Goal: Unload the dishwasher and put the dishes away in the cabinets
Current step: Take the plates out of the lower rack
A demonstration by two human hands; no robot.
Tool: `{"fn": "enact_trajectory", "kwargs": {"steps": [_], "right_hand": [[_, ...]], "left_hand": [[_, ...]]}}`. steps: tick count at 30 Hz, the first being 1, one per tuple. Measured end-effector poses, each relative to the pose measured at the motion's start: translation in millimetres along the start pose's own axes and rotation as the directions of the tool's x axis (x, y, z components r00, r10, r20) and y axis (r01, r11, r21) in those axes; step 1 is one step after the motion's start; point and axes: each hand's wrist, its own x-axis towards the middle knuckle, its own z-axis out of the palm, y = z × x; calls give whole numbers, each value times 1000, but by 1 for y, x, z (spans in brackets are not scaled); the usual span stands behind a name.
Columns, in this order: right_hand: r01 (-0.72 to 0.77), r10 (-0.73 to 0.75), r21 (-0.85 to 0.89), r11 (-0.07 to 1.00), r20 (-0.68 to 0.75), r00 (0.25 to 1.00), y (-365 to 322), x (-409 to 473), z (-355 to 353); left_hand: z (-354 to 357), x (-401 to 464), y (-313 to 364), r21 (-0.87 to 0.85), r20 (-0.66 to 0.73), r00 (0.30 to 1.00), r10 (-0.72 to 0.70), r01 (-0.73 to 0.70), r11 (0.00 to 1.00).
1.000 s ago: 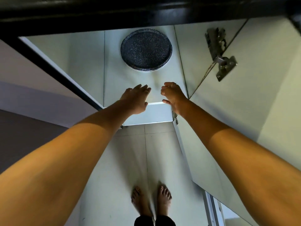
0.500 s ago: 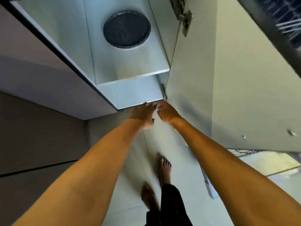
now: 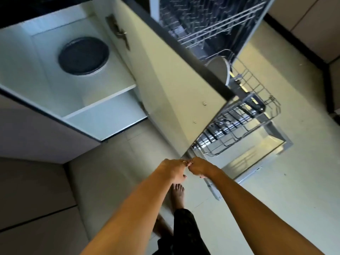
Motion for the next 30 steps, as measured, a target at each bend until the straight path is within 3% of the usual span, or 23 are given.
{"fn": "enact_trajectory", "kwargs": {"steps": [9, 15, 22, 30], "right_hand": [[-78, 114, 148, 986, -253, 961, 82, -29, -59], [-75, 136, 245, 967, -243, 961, 98, -17, -87], [-25, 90, 254, 967, -247, 965, 103, 16, -133], [-29, 124, 340, 940, -263, 957, 165, 45, -222]], "left_hand": [[-32, 41, 93, -125, -52, 990, 133, -138, 982], [-54, 60, 119, -259, -168, 986, 16, -60, 964], [-82, 104, 129, -375, -199, 956, -215, 128, 918], [-137, 171, 170, -436, -167, 921, -352, 252, 864]]}}
